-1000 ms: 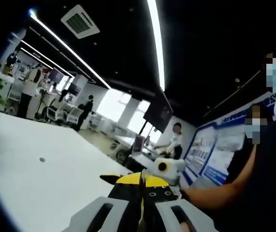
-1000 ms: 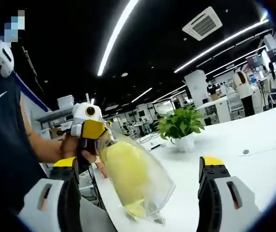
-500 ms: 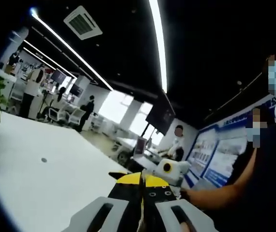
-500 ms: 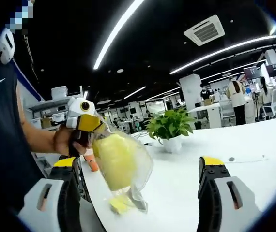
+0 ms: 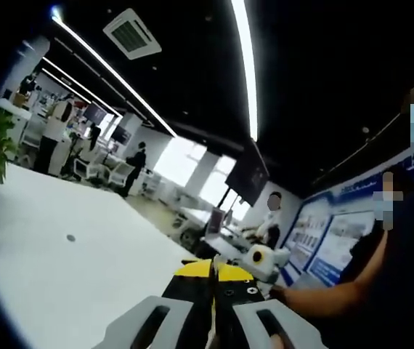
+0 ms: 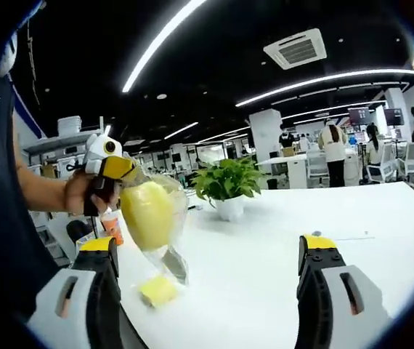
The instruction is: Compare the silicone blocks by pressing each to a similar depth, holding the contact briefly, and releasing to observe deformation and rebound differences across the visible hardness samples.
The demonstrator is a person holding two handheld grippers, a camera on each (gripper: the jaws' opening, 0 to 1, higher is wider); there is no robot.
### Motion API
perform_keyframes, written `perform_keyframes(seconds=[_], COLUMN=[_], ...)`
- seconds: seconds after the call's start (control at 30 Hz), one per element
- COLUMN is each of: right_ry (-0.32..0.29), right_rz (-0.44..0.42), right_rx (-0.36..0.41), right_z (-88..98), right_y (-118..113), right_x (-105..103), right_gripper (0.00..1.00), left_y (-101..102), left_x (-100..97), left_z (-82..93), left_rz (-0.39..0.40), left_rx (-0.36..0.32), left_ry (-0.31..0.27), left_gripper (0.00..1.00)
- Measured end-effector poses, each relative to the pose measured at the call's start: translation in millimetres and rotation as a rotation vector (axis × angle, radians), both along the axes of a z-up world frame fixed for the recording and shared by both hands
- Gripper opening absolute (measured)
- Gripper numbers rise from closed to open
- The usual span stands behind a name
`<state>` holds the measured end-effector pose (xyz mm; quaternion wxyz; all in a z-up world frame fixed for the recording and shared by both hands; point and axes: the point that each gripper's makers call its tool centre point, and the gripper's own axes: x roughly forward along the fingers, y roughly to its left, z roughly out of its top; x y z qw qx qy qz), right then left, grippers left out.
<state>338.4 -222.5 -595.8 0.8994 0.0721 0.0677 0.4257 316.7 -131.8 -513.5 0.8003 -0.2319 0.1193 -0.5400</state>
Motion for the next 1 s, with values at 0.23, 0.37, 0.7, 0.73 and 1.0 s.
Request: perform_keyframes(seconds=[0.23, 0.37, 0.7, 0.73, 1.0], right_ry=[0.012, 0.025, 0.051, 0.050, 0.058], right_rz=[-0.064, -0.112, -0.163, -0.168, -0.191], right_rx=[-0.029, -0.024, -0.019, -0.024, -0.033], right_z=[-15.7, -22.2, -34.2, -35.0, -42.7], right_y=[-18.9, -30.2, -45.4, -46.2, -53.9], right_x=[-3.8, -5.7, -13.6, -13.6, -14.7], right_gripper=[0.97, 0.97, 0.97, 0.97, 0.97], left_y=[2.3, 0.8, -12.2, -14.4, -23.2], left_x=[1.2, 1.0, -2.3, -3.2, 2.5], left_z=[-1.9, -5.4, -27.1, -30.1, -61.9], left_rz=[0.005, 0.011, -0.016, -0.021, -0.041], left_rx=[-0.004, -0.020, -0.014, -0.012, -0.002], left_ry=[-0.001, 0.009, 0.047, 0.050, 0.102], left_gripper=[0.00, 0.00, 0.00, 0.00, 0.00])
